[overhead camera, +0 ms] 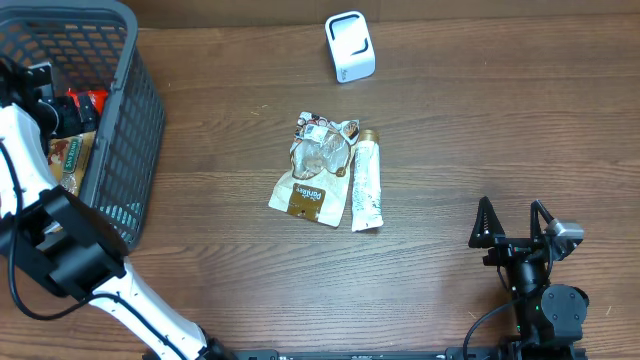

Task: Scan the item barcode
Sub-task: 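Reach the left gripper into the basket and grasp the snack bar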

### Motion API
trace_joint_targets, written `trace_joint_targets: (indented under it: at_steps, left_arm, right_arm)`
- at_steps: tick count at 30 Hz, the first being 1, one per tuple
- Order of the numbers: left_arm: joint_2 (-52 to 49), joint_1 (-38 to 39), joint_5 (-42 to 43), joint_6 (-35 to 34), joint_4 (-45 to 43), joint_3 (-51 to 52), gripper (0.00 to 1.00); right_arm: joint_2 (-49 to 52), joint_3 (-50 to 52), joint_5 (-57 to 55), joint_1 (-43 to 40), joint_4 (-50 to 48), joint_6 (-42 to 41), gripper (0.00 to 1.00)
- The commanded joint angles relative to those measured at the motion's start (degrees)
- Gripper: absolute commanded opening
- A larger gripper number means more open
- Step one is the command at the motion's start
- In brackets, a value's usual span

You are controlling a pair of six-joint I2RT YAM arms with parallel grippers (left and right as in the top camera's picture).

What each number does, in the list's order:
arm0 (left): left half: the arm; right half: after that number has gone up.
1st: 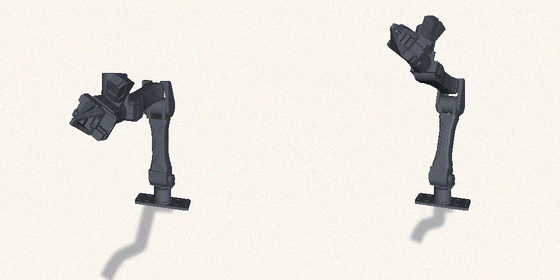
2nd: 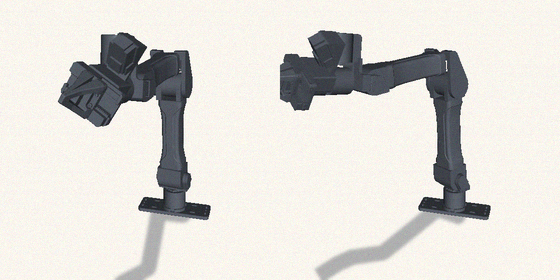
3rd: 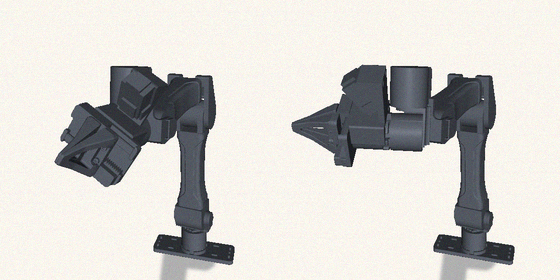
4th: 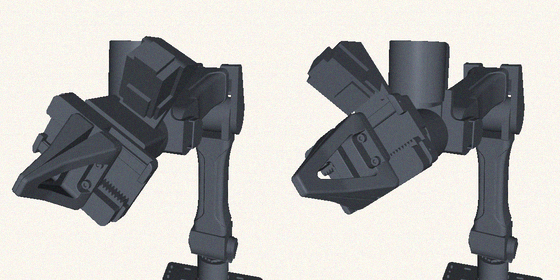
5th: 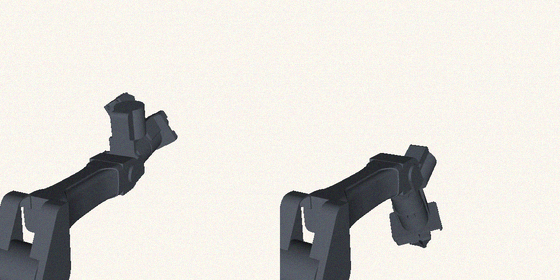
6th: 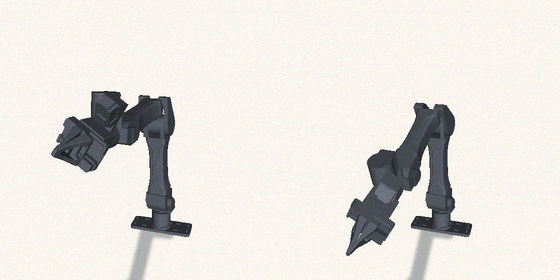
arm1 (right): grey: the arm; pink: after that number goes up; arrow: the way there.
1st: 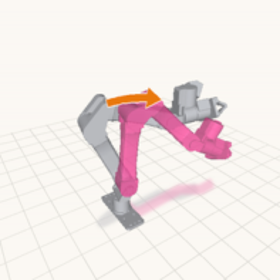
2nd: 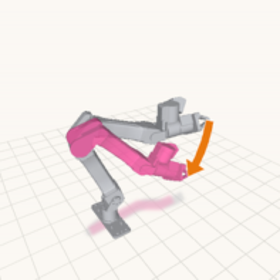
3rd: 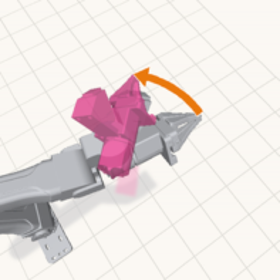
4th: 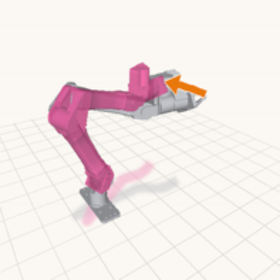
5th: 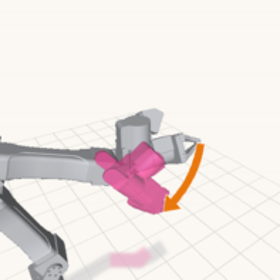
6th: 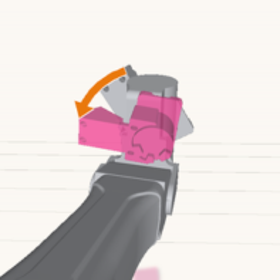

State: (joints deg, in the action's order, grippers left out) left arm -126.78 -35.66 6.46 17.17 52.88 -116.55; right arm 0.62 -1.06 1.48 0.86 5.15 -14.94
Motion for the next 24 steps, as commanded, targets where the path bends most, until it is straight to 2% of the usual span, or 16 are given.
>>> trace_joint_targets:
  at_steps: [1, 14, 16, 21, 24]
  left_arm:
    - [-3.23, -0.35, -4.87, 2.12, -0.57, 0.26, 1.0]
    - [-11.69, -1.7, -4.94, 0.72, -1.05, 0.26, 1.0]
    - [-12.55, -1.7, -4.87, 0.57, -0.07, 0.26, 0.94]
    - [-14.53, -1.64, -1.11, -3.19, 2.54, 0.28, 0.54]
    - [-14.88, -1.18, -0.22, -5.46, 4.39, 0.28, 0.24]
  right_arm:
    - [-0.46, 0.59, -0.35, 0.26, -0.42, 0.2, 1.0]
    - [-0.46, 0.59, -0.35, 0.26, -0.42, 0.2, 1.0]
    - [-0.46, 0.59, -0.35, 0.26, -0.42, 0.2, 1.0]
    - [-0.46, 0.59, -0.35, 0.26, -0.42, 0.2, 1.0]
    - [-0.46, 0.59, -0.35, 0.26, -0.42, 0.2, 1.0]
